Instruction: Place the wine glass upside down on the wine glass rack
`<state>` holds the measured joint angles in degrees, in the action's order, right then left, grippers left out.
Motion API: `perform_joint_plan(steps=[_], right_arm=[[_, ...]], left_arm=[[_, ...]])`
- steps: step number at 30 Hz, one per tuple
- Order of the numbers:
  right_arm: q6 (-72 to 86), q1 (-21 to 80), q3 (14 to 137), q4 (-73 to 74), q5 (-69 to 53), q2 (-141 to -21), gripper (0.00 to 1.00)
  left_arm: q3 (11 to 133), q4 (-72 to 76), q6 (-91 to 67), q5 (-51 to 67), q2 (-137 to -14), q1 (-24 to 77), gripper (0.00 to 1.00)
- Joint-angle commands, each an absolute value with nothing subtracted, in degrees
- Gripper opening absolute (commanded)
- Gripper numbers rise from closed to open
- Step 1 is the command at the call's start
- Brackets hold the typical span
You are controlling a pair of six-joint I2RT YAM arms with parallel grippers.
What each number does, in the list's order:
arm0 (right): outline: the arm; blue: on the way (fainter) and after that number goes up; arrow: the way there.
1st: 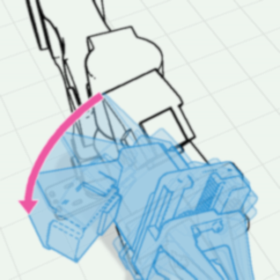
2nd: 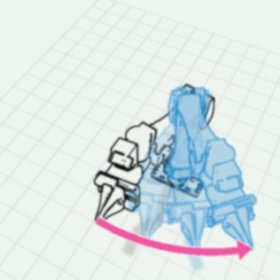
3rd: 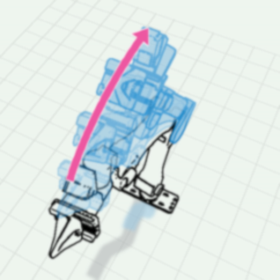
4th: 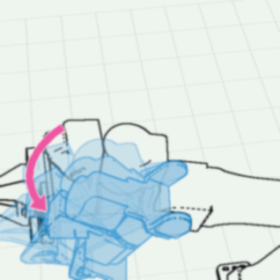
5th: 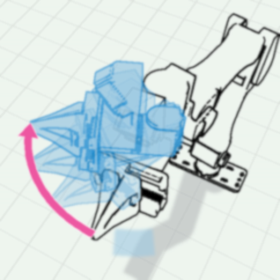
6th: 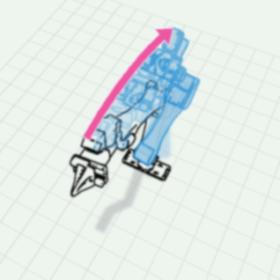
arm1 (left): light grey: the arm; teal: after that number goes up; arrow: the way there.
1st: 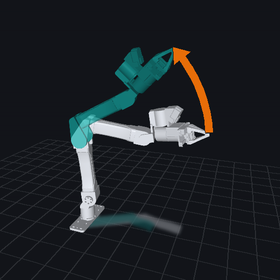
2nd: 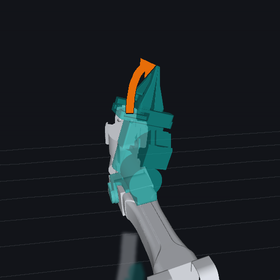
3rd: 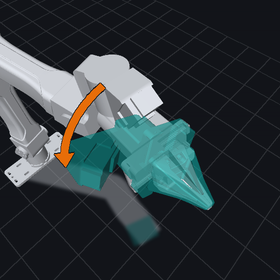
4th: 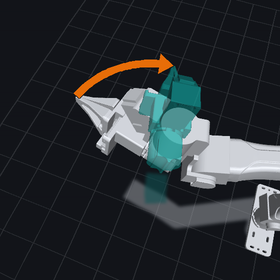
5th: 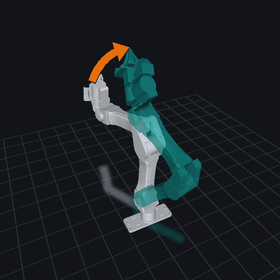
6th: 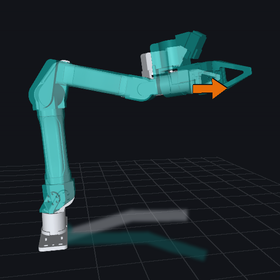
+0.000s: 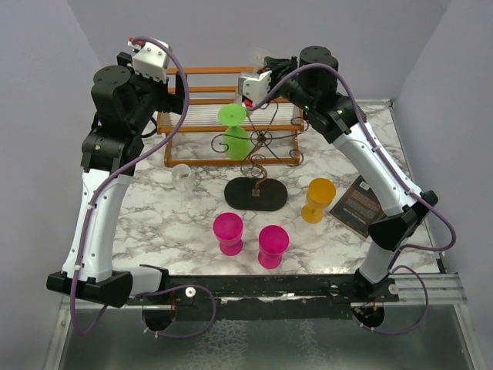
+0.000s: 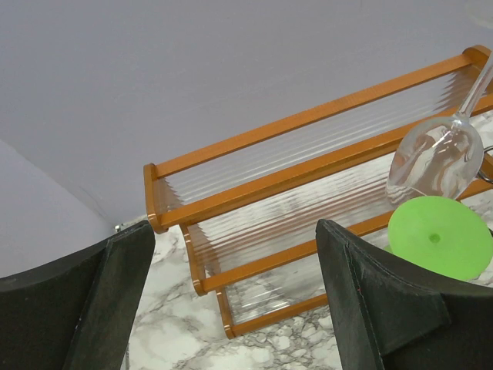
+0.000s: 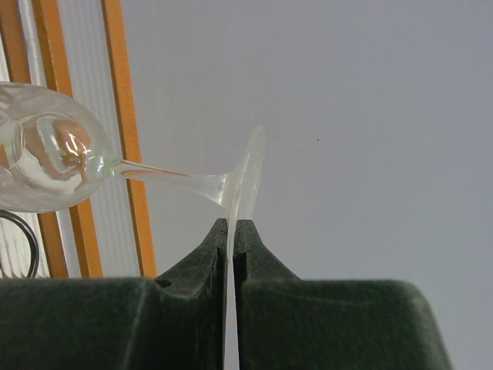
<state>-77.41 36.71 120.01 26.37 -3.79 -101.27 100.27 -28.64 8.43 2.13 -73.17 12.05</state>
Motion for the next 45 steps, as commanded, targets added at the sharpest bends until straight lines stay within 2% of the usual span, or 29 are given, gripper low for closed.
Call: perform_joint_plan(steps=[1, 20, 45], right_arm=[[-80.67, 37.25, 121.06, 28.95, -6.38, -100.86, 0.01], [-88.01, 37.27, 116.91, 33.73, -3.89, -99.07, 0.01], [-87.23, 38.02, 114.04, 40.72, -5.42, -95.26, 0.01]], left_arm=[[101.51, -27.85, 8.96, 1.64, -71.78, 11.72, 0.88], [100.99, -27.42, 8.99, 3.33, -71.98, 11.75, 0.88], [100.99, -26.97, 9.31, 3.78, -72.53, 11.76, 0.88]])
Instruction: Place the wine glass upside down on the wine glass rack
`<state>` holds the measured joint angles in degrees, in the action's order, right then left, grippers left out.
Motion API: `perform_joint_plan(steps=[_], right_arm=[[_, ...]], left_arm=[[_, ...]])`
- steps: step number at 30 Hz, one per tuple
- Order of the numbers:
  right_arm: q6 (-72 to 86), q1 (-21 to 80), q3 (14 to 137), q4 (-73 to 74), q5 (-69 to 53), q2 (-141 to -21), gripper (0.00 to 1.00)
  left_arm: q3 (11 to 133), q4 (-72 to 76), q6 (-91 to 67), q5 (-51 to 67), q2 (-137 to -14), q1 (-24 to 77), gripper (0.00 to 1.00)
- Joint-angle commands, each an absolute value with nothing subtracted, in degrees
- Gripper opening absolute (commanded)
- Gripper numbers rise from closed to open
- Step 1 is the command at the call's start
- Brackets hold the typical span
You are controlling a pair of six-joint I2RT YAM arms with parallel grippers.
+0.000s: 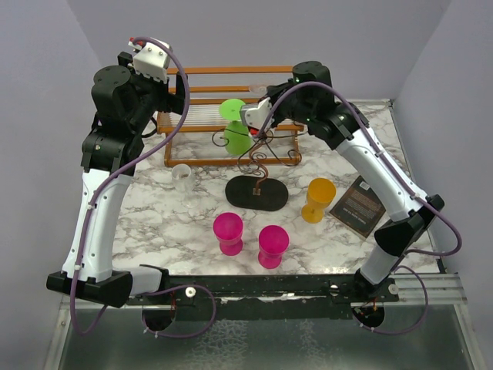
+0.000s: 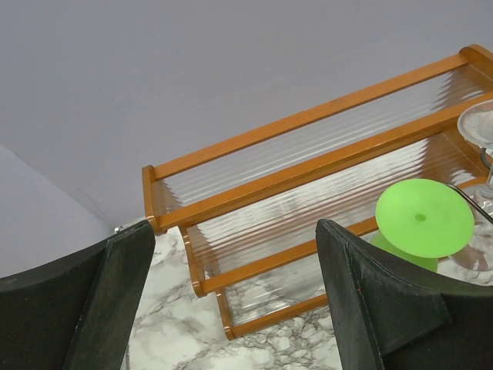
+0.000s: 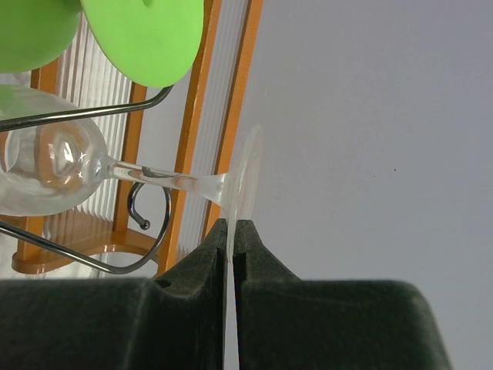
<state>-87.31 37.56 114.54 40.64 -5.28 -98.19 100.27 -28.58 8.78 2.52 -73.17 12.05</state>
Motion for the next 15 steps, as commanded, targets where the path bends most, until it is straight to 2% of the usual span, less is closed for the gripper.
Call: perform_joint_plan(steps=[1, 15], right_arm=[[-87.20, 38.13, 113.88, 40.95, -5.37, -95.10, 0.01], [-85.79, 38.23, 110.44, 39.47, -0.15, -92.20, 0.01]], left_arm=[[100.92, -26.90, 9.39, 3.86, -72.56, 11.76, 0.88], [100.26, -26.88, 9.46, 4.31, -72.42, 11.74, 0.88]])
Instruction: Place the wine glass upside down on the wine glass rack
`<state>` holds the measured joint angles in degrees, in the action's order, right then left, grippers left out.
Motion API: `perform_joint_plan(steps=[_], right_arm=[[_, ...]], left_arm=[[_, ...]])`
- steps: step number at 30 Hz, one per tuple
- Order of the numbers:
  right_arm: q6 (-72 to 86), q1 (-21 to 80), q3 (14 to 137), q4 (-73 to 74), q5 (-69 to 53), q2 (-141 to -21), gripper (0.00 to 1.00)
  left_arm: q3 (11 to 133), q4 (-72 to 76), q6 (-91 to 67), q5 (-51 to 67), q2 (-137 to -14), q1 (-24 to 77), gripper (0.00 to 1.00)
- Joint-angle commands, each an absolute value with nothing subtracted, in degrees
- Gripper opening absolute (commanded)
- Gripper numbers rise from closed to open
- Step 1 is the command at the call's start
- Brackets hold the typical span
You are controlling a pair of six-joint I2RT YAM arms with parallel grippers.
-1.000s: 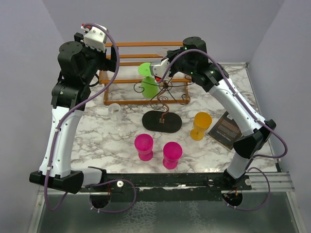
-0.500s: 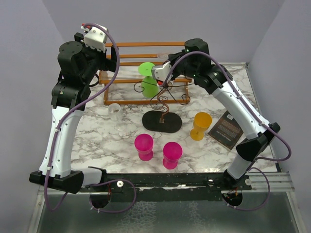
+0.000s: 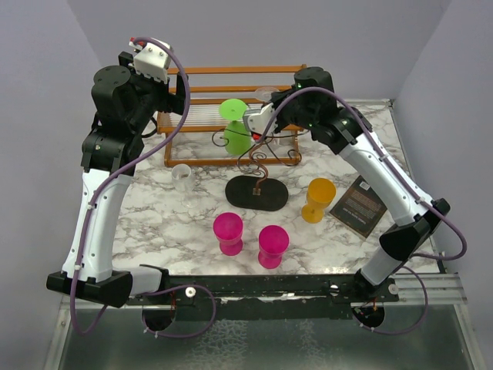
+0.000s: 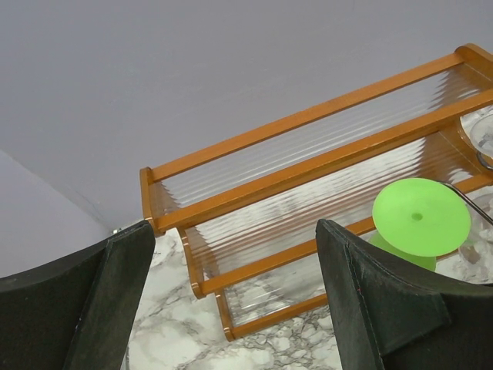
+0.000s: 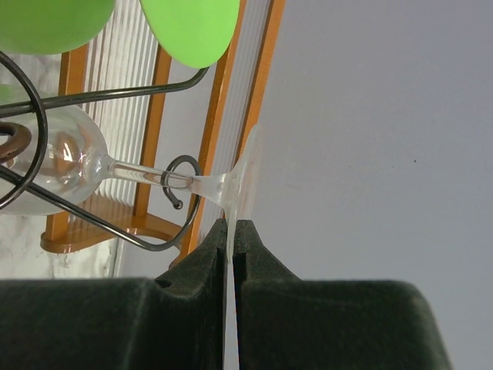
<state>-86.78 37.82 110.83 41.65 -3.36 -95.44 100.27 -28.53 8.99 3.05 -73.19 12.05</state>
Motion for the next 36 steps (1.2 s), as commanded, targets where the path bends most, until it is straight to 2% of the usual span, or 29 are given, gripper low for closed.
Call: perform_joint_plan(steps=[1, 18, 36], right_arm=[[-85.80, 38.21, 110.09, 39.39, 0.17, -91.91, 0.01], [-86.23, 38.10, 106.24, 31.33, 9.96, -92.45, 0.01], [-85.81, 38.09, 109.37, 29.39, 5.01, -96.88, 0.01]], left_arm=[[100.21, -26.86, 9.42, 4.43, -72.42, 11.73, 0.88], [100.37, -26.79, 9.30, 4.79, -72.60, 11.77, 0.88], [100.37, -26.87, 9.61, 5.27, -72.64, 11.69, 0.88]])
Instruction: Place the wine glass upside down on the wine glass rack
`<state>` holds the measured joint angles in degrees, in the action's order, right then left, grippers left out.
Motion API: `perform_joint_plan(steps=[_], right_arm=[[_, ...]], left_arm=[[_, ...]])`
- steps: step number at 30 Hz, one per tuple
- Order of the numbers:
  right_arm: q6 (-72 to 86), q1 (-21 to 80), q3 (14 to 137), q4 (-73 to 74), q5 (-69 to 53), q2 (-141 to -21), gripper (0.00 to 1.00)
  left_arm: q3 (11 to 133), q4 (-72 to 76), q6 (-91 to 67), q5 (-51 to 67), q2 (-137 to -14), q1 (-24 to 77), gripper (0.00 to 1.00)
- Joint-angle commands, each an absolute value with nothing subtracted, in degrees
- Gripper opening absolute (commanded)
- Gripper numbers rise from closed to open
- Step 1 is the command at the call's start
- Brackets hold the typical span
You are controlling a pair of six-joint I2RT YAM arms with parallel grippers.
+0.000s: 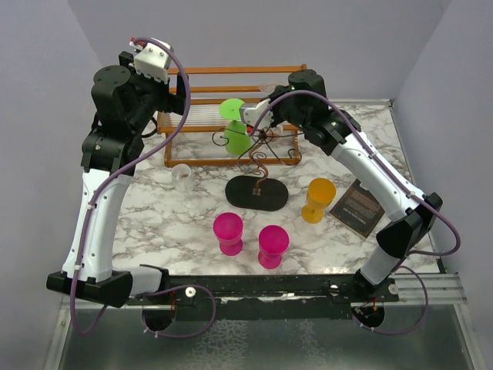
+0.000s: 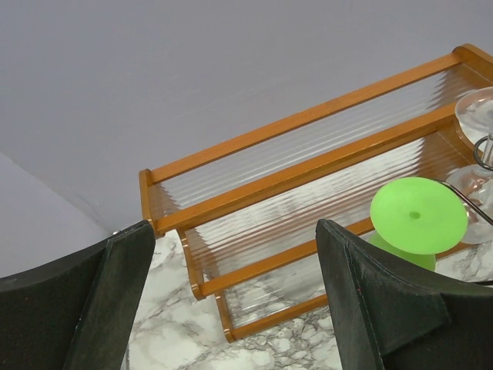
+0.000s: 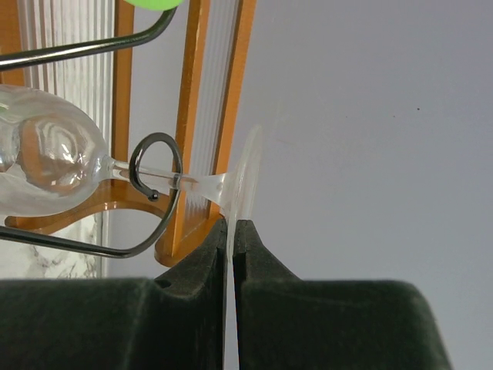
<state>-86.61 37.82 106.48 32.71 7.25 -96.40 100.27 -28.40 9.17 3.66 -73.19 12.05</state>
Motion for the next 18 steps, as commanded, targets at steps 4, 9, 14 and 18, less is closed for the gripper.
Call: perform_joint_plan(steps=[4, 9, 14, 18], right_arm=[[-85.11, 38.12, 109.91, 31.72, 2.16, -96.89, 0.01], [-85.32, 38.14, 108.58, 33.46, 1.37, -96.36, 0.02], [-84.48, 38.14, 108.50, 35.00, -0.11, -95.97, 0.02], [-84.00, 38.14, 108.05, 35.91, -0.46, -95.66, 0.04]], left_arm=[[100.21, -26.78, 9.67, 5.28, -72.77, 11.70, 0.88], [100.06, -26.75, 9.77, 5.36, -72.77, 11.78, 0.88], [99.28, -26.60, 9.59, 5.52, -72.69, 11.77, 0.88], [99.10, -26.50, 9.81, 5.45, -72.60, 11.72, 0.88]])
